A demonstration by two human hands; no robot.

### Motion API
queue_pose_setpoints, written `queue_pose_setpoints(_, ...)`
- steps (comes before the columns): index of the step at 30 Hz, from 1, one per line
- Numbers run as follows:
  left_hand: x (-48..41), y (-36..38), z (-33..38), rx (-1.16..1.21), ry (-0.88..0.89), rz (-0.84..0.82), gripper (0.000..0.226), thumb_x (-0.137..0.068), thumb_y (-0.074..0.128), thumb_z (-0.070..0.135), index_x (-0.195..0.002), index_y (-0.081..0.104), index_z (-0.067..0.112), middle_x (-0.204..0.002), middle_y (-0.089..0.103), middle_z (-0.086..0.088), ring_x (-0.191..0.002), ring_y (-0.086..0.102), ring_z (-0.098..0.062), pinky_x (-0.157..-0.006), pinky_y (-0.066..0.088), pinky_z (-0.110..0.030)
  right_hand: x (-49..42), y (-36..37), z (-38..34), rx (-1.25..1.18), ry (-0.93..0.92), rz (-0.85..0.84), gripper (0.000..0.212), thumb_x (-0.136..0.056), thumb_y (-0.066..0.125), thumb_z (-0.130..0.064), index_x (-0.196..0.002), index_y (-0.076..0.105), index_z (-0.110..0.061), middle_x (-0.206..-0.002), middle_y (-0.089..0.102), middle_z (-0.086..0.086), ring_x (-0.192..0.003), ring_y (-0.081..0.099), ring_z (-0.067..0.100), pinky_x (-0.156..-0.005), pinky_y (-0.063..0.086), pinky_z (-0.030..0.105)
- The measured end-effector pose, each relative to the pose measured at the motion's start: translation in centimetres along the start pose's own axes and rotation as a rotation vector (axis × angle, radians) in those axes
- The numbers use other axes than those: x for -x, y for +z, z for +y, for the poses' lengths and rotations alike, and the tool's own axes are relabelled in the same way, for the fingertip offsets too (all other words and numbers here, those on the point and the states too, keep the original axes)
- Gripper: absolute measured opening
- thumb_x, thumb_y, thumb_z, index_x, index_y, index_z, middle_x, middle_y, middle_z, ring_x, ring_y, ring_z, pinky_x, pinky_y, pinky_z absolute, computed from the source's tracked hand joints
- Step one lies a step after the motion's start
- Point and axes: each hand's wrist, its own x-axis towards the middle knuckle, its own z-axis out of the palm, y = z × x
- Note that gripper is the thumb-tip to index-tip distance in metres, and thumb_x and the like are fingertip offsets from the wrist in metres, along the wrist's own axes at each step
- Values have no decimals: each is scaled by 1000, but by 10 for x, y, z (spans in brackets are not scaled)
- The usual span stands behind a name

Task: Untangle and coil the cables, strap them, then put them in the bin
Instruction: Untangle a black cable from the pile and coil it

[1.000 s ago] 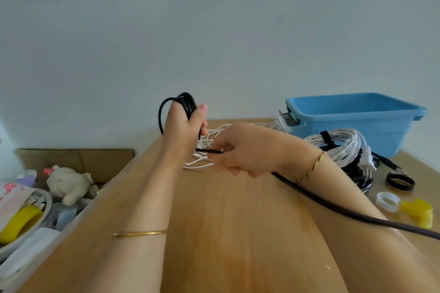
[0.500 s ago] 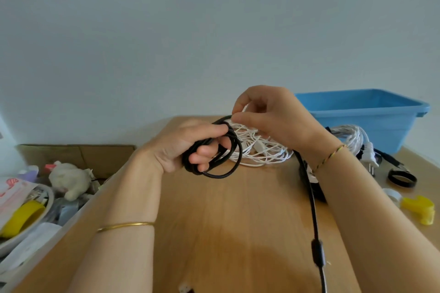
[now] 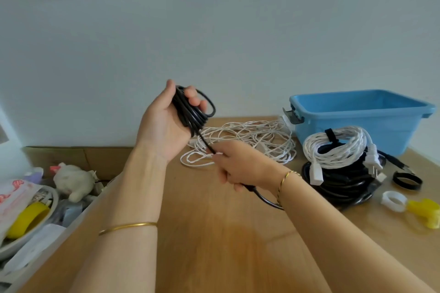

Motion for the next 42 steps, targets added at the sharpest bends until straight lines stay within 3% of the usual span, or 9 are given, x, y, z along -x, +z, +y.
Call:
queue_pose_setpoints(6, -4, -10, -18, -756, 122, 145, 33, -102, 42, 20, -72, 53, 8, -57, 60, -2, -54, 58, -14, -65, 49, -31, 18, -15, -29, 65, -8, -210, 27, -99, 41, -20, -79, 49, -4, -55, 55, 1, -34, 43, 11, -41, 40, 18)
queue_pose_setpoints(9, -7, -20, -18, -1359, 73, 20, 34, -91, 51, 41, -64, 54, 21, -62, 59, 1, -57, 55, -15, -64, 44, -33, 27, -34, -35, -18, -41, -97, 9, -92, 54, -13, -96, 58, -7, -58, 53, 2, -34, 38, 9, -36, 36, 19)
queue_pose_setpoints(11, -4, -19, -17, -1484, -44, -10, 38, -84, 51, 54, -64, 54, 22, -62, 62, 0, -59, 56, -21, -69, 47, -45, 30, -48, -32, -89, -63, 72, 18, -86, 58, -6, -105, 59, -9, -58, 54, 3, -34, 37, 7, -35, 33, 18)
queue_pose_setpoints(16, 12, 3, -22, -984, -392, -278, 75, -81, 31, 71, -90, 60, 2, -48, 51, -1, -44, 47, -16, -56, 47, -30, 33, -62, -24, -255, -247, 354, 19, -83, 65, -2, -99, 56, -5, -63, 63, 3, -38, 44, 0, -42, 33, 11)
queue_pose_setpoints(19, 16, 8, -25, -785, -458, -398, 73, -79, 34, 71, -84, 60, 3, -43, 41, 4, -34, 37, -8, -45, 41, -24, 28, -64, -17, -264, -312, 512, 19, -77, 75, -9, -89, 61, -11, -68, 63, 4, -52, 51, 4, -54, 43, 19)
queue_pose_setpoints(28, 9, 21, -13, -179, -406, -277, 61, -87, 29, 63, -71, 55, 10, -33, 35, 10, -24, 33, -1, -33, 34, -15, 15, -53, 14, -528, -237, 667, 16, -94, 55, -8, -97, 70, -12, -50, 53, -16, -45, 42, -1, -44, 32, 13)
queue_pose_setpoints(35, 5, 20, -11, 64, -221, -55, 60, -96, 31, 51, -57, 57, 13, -30, 32, 7, -22, 32, -7, -31, 31, -16, 0, -14, -10, -777, -136, 389, 64, -80, 43, -72, -91, 67, -14, -68, 43, 0, -57, 33, 8, -49, 25, 22)
queue_pose_setpoints(38, 5, 22, -15, 43, -212, -24, 60, -95, 33, 51, -54, 56, 14, -28, 30, 8, -22, 30, -7, -31, 28, -15, 3, -12, -12, -749, -124, 355, 35, -90, 53, -51, -71, 55, -22, -58, 43, -8, -51, 36, 5, -46, 27, 17)
queue_pose_setpoints(42, 5, 22, -18, 21, -207, -92, 60, -93, 33, 56, -56, 54, 13, -28, 30, 9, -21, 28, -7, -30, 27, -16, 1, -16, -8, -860, -124, 296, 29, -92, 56, -33, -70, 49, -16, -63, 32, 0, -53, 27, 10, -44, 19, 22)
